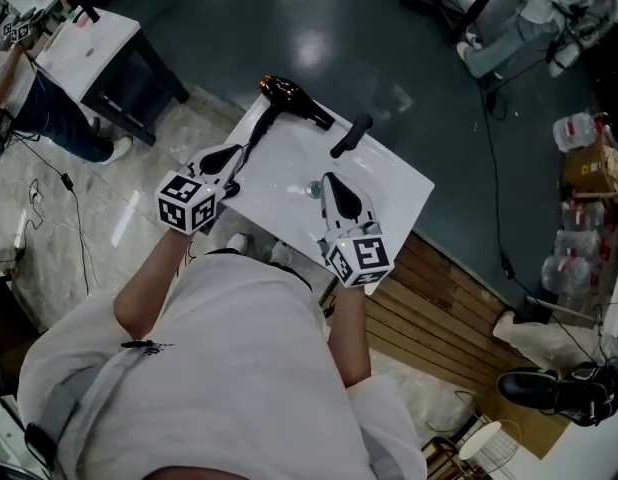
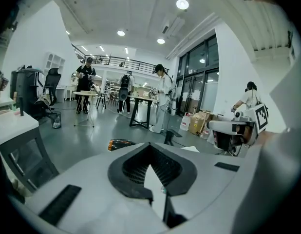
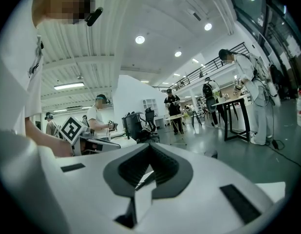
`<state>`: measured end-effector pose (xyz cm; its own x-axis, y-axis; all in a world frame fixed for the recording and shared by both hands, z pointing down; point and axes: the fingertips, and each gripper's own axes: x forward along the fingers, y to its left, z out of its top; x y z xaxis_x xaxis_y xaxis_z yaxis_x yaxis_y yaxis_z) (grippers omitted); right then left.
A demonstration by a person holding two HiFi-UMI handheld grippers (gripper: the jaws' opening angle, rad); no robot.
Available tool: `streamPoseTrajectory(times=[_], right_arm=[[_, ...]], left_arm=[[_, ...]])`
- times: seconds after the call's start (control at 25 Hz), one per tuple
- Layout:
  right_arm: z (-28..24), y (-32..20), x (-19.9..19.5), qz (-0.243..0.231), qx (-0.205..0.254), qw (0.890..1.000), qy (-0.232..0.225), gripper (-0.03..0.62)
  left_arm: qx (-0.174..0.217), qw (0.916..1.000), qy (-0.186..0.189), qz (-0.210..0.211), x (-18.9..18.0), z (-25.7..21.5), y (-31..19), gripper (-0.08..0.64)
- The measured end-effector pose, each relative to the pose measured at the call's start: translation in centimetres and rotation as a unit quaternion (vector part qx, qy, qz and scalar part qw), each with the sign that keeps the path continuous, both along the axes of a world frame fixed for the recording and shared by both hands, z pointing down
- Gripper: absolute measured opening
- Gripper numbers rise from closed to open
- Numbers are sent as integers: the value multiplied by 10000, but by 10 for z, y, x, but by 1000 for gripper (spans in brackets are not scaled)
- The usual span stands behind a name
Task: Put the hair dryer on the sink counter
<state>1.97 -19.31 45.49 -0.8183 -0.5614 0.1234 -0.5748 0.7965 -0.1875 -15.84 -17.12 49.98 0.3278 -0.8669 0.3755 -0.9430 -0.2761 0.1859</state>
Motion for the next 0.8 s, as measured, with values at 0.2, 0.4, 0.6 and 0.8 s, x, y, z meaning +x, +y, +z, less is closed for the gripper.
streamPoseTrajectory(times=[0.2,0.4,0.6,0.8], right_arm=[[-3,-4,-6,230,-4,9997,-10,8],[-13,-6,-10,458,93,9989,-17,8],[-21,-8,-13,657,187,9977,2,8],[-18,-9,-17,808,177,9966,19,8]], left_arm=[[50,9998,-13,212,-9,-3,-7,3],[84,9990,-52,432,-17,-6,-16,3],[169,9983,19,554,-25,-10,-24,3],[163,9979,80,615,-34,-6,-27,3]])
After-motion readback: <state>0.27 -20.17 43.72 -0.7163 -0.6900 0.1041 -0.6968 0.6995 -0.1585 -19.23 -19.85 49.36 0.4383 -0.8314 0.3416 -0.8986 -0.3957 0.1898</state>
